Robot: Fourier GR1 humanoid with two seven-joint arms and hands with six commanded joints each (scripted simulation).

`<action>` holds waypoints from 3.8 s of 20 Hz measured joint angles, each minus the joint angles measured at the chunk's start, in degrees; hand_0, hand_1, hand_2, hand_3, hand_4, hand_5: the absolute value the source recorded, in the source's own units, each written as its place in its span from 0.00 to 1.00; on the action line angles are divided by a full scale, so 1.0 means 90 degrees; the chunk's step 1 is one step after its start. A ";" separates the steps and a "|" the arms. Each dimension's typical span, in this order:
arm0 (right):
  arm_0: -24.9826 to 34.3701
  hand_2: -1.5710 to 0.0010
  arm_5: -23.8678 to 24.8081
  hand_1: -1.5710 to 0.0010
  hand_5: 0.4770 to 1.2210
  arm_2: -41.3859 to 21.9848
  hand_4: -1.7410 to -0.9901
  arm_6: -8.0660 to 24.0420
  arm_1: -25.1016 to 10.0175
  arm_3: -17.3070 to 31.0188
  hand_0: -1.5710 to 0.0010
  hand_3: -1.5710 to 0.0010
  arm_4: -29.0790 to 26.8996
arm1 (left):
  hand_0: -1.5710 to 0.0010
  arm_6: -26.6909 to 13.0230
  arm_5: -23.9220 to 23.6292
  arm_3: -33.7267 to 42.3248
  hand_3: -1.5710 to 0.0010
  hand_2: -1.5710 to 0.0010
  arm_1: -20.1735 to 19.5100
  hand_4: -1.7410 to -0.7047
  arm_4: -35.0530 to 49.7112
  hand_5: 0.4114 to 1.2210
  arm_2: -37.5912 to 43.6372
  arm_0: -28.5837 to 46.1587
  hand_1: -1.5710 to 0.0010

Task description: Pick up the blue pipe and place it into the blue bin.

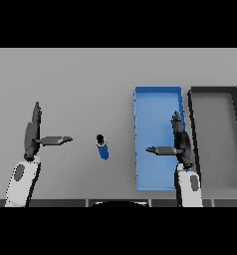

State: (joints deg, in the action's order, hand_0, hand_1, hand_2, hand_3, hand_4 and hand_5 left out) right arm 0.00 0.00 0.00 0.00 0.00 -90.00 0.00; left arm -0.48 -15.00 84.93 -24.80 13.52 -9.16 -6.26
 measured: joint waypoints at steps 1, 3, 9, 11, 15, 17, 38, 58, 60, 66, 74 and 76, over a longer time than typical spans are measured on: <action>0.0004 1.00 0.0006 1.00 0.20 0.0003 0.71 0.0002 -0.0002 0.0002 1.00 1.00 -0.0004 | 1.00 0.0029 -0.0004 0.0000 1.00 1.00 0.0004 0.75 0.0000 0.22 0.0002 -0.0004 1.00; 0.0013 1.00 0.0001 1.00 0.20 0.0010 0.71 0.0008 -0.0010 0.0010 1.00 1.00 -0.0009 | 1.00 0.0039 -0.0005 -0.0005 1.00 1.00 0.0009 0.75 -0.0005 0.22 -0.0002 -0.0014 1.00; -0.0521 1.00 -0.0152 1.00 0.20 -0.0371 0.72 -0.0919 -0.0794 -0.0491 1.00 1.00 0.0916 | 1.00 0.0933 0.1335 -0.0140 1.00 1.00 -0.0834 0.75 -0.0125 0.22 -0.0279 0.0333 1.00; -0.0586 1.00 -0.0172 1.00 0.20 -0.0473 0.73 -0.0736 -0.0908 -0.0700 1.00 1.00 0.1083 | 1.00 0.1096 0.1574 -0.0228 1.00 1.00 -0.0958 0.75 -0.0168 0.23 -0.0332 0.0325 1.00; -0.0687 1.00 -0.0202 1.00 0.19 -0.0579 0.73 -0.0689 -0.0891 -0.0841 1.00 1.00 0.1152 | 1.00 0.1210 0.2079 -0.0127 1.00 1.00 -0.1140 0.74 0.0070 0.21 -0.0370 0.0323 1.00; -0.0676 1.00 -0.0176 1.00 0.19 -0.0580 0.75 -0.0680 -0.0924 -0.0813 1.00 1.00 0.1215 | 1.00 0.1266 0.2351 0.0119 1.00 1.00 -0.1294 0.71 0.0034 0.19 -0.0539 0.0494 1.00; -0.0699 1.00 -0.0235 1.00 0.21 -0.0562 0.71 -0.0421 -0.0888 -0.0917 1.00 1.00 0.1118 | 1.00 0.0555 0.2645 -0.0040 1.00 1.00 0.0471 0.60 -0.1055 0.06 -0.2346 -0.0098 1.00; -0.0811 1.00 -0.0279 1.00 0.23 -0.0509 0.69 -0.0625 -0.0947 -0.0914 1.00 1.00 0.1073 | 0.16 0.1025 0.2431 -0.0804 0.12 0.12 0.1680 0.22 -0.1107 0.90 -0.2555 -0.0309 0.14; -0.0682 1.00 -0.0314 1.00 0.21 -0.0418 0.69 -0.0512 -0.0987 -0.0807 1.00 1.00 0.0966 | 0.10 0.1186 0.2312 -0.0735 0.08 0.08 0.1787 0.24 -0.1250 0.94 -0.2549 -0.0297 0.09; -0.0644 1.00 -0.0303 1.00 0.22 -0.0443 0.69 -0.0486 -0.0973 -0.0882 1.00 1.00 0.0985 | 0.03 0.1384 0.2335 -0.0139 0.02 0.02 0.1963 0.26 -0.1250 0.98 -0.2419 -0.0434 0.02; -0.0681 1.00 -0.0206 1.00 0.22 -0.0467 0.78 -0.0559 -0.1009 -0.0815 1.00 1.00 0.1198 | 0.00 0.0650 0.2692 0.0671 0.00 0.00 0.2125 0.26 -0.1198 1.00 -0.2418 -0.0831 0.00; -0.0627 1.00 -0.0251 1.00 0.22 -0.0396 0.79 -0.0569 -0.1077 -0.0802 1.00 1.00 0.1113 | 0.00 0.0456 0.2715 0.0750 0.00 0.00 0.2127 0.26 -0.1224 1.00 -0.2359 -0.0837 0.00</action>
State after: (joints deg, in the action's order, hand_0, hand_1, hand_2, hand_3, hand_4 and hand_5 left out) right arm -5.64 -2.26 -3.57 -5.12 -9.69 -97.22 10.02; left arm 3.63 9.43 91.68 -5.66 2.50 -30.39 -13.80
